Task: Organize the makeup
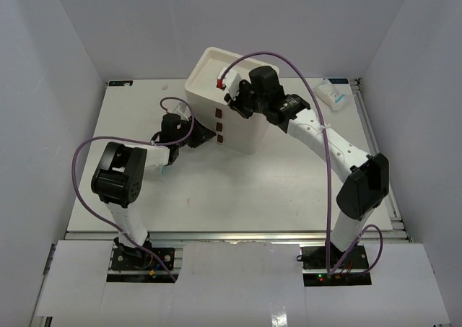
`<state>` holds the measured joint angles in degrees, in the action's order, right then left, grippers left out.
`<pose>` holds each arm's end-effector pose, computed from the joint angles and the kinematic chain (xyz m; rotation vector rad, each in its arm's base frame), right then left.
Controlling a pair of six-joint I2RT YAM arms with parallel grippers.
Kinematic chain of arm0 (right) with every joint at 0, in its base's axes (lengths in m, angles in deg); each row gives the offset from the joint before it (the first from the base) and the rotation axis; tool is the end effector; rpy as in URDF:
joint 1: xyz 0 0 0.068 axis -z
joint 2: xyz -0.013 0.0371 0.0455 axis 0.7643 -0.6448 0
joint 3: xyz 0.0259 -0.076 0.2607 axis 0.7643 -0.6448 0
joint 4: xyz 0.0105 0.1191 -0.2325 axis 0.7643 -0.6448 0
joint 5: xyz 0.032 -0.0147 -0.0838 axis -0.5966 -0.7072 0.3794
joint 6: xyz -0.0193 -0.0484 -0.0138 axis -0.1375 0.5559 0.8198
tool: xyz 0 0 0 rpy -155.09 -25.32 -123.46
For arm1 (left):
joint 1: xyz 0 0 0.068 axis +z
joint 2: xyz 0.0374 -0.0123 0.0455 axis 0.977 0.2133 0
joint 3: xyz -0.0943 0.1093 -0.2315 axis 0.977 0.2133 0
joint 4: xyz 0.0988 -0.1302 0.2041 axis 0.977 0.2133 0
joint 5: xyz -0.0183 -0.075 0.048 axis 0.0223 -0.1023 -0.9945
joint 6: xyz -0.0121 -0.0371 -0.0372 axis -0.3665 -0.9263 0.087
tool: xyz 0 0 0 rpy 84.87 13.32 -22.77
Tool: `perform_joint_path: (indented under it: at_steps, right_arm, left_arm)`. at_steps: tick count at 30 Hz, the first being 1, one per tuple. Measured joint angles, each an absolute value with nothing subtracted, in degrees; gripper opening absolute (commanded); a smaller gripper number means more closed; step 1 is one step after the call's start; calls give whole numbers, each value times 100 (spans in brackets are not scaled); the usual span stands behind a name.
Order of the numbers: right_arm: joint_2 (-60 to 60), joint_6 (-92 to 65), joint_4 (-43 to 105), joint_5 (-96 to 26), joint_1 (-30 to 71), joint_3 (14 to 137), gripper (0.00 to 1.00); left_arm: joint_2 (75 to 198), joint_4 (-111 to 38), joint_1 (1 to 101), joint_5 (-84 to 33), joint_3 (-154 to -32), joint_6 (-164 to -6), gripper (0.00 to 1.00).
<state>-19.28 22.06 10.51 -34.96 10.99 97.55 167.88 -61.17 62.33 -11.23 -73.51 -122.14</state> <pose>0.3201 0.2636 0.3781 -1.1750 1.6006 0.2399 0.3654 -0.1145 0.1542 -0.3736 2.1582 -1.0723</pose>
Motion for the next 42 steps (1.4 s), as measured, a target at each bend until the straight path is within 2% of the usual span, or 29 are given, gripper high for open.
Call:
perform_joint_path:
  at_steps: [2,7,9,13,16,23,27,30,35,39,42]
  right_arm:
    - [-1808,2206,839,-3576,1153,9735,19]
    - [-1250,2160,216,-4023,1470,9481,25]
    - [-904,2120,176,-4160,1766,9417,30]
    - [-102,1961,480,-4603,2735,9109,44]
    - [214,1828,669,-4967,3438,8746,55]
    - [-269,1142,1059,-5469,4431,7951,69]
    - [-972,531,1505,-5317,5071,7945,81]
    - [-1676,540,1653,-5008,5348,8182,86]
    - [-3270,1690,1607,-3991,5273,9366,86]
    - [-4439,2638,1603,-3080,5107,10520,85]
    - [-4928,3257,1621,-2521,5009,10852,83]
  left_arm:
    - [16503,-6030,6233,-1151,-7153,-12133,58]
    - [15371,-5658,6235,-1271,-6736,-11856,72]
    - [14906,-5496,6235,-1343,-6710,-11712,76]
    - [13976,-5117,6236,-1525,-6682,-11372,91]
    - [13219,-4676,6255,-1708,-6584,-11058,98]
    - [11550,-3377,6326,-2287,-6466,-10323,98]
    - [10665,-2533,6336,-2729,-6464,-9781,98]
    - [10157,-2072,6335,-3041,-6417,-9425,98]
    - [9536,-1729,6334,-3406,-6063,-9133,98]
    - [9553,-1640,6334,-3537,-6000,-9045,98]
    - [9622,-1619,6334,-3592,-5988,-9020,98]
